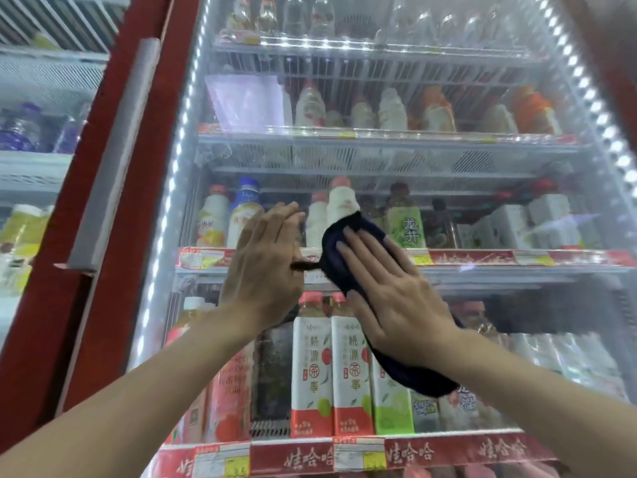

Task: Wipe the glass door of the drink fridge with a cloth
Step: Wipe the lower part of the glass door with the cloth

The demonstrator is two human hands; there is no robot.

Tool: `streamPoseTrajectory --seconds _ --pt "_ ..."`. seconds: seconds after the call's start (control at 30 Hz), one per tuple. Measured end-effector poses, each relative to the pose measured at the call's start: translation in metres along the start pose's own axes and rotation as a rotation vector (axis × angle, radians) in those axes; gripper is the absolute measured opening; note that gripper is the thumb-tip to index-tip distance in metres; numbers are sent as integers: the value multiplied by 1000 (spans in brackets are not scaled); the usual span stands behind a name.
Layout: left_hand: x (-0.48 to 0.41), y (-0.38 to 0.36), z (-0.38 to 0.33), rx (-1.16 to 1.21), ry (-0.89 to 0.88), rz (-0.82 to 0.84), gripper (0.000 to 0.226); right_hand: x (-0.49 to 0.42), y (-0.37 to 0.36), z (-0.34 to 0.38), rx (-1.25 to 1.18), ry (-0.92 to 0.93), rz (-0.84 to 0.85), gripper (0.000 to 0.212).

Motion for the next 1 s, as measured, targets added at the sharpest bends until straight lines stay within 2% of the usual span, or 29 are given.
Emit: streamPoseTrajectory --seconds 0.1,0.3,0.47,0.63,0.7,0.87,0.93,1.0 --pt "-1 0 0 -12 -5 -13 49 16 -1 3 14 142 40 64" --pt "2 4 -3 -35 1 19 49 6 -2 -8 -13 150 30 62" --pt "0 4 -5 -33 22 22 45 -41 10 -33 -45 -120 12 69" --pt "1 19 4 59 114 -30 47 -54 7 -23 -44 -154 -5 70" --pt "8 30 15 7 141 -58 46 -42 4 -11 -35 -97 1 69" --pt "28 40 46 -61 106 39 45 -17 -1 1 35 296 82 66" --pt "30 37 49 -70 83 48 45 -39 3 -11 43 283 65 64" --pt "32 35 50 -64 72 47 46 -71 7 -13 26 143 21 66"
Point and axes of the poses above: each hand's wrist, its own x-axis away from the middle knuckle, its own y-axis out of the back of the hand, z = x × y, the point moved 1 cm from there along -x, towards the middle knuckle, and after that the axes turned 3 degrees about y, right-handed, at the moved point
